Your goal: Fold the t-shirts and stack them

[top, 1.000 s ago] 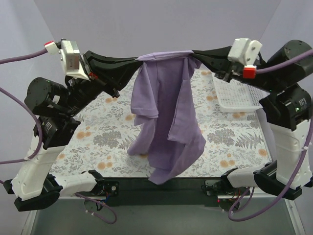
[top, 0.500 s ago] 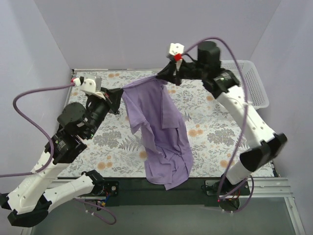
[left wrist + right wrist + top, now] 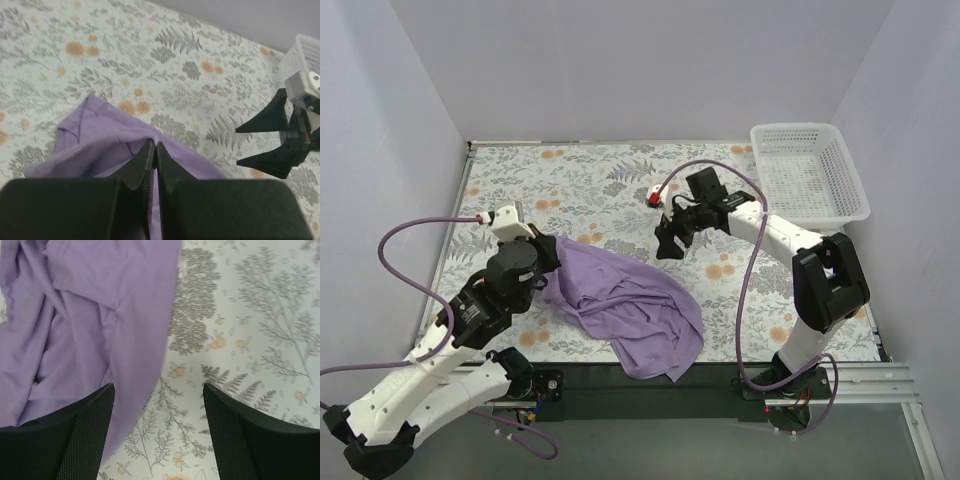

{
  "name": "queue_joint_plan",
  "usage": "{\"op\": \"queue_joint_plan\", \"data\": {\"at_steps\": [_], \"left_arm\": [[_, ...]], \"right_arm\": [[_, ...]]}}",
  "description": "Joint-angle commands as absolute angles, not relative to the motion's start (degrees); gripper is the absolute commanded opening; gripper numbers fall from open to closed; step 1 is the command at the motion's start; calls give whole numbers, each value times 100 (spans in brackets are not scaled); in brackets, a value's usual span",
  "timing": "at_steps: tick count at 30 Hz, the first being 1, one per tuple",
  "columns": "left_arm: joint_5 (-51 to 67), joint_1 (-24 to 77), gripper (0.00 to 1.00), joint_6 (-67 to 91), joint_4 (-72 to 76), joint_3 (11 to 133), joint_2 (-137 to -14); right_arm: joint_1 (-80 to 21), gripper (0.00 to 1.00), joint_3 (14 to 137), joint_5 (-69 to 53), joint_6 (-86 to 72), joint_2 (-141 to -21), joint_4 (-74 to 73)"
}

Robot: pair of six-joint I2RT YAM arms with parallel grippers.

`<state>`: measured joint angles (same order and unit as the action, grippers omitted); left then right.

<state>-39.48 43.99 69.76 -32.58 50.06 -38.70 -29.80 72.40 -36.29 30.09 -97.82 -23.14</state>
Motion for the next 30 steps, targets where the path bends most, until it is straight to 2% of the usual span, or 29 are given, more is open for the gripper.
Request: {"op": "queue_joint_plan", "data": {"at_steps": [1,9,10,17,21,24,25,28,30], "left_arm": [[-3429,4386,0,8065,-3673,4843,-3806],[-2945,4386,0,9858,-4666,4562,-3280],[-2736,4386,0,10296,-5050,4431,-2895],[-2646,4386,0,10521,-5326,4386,-2479],[-2672,4386,0,10547,-5510,4509,-2408],[-2725,4386,0,10556,-5607,4544,-2303],[-2742,4386,0,10573,-5660,4535,-2277],[-2751,4386,0,10600,-5722,4500,-2180],[-2716,4386,0,10591,-5748,4491,-2145]], "right_arm": [[-3636,77,7145,-3649,3682,-9649,-2136],[-5000,73,7566,-2831,3946,-10335,-2215],[-5445,73,7924,-2412,4059,-10788,-2345],[-5651,66,8955,-2118,4061,-11609,-2759],[-5748,60,9070,-2127,4096,-11768,-2882],[-5783,44,9061,-2171,4113,-11777,-2927],[-5783,27,9062,-2162,4113,-11777,-2927],[-5757,2,9079,-1970,4131,-11594,-2936],[-5617,1,9149,-1951,4131,-11375,-2962]]}}
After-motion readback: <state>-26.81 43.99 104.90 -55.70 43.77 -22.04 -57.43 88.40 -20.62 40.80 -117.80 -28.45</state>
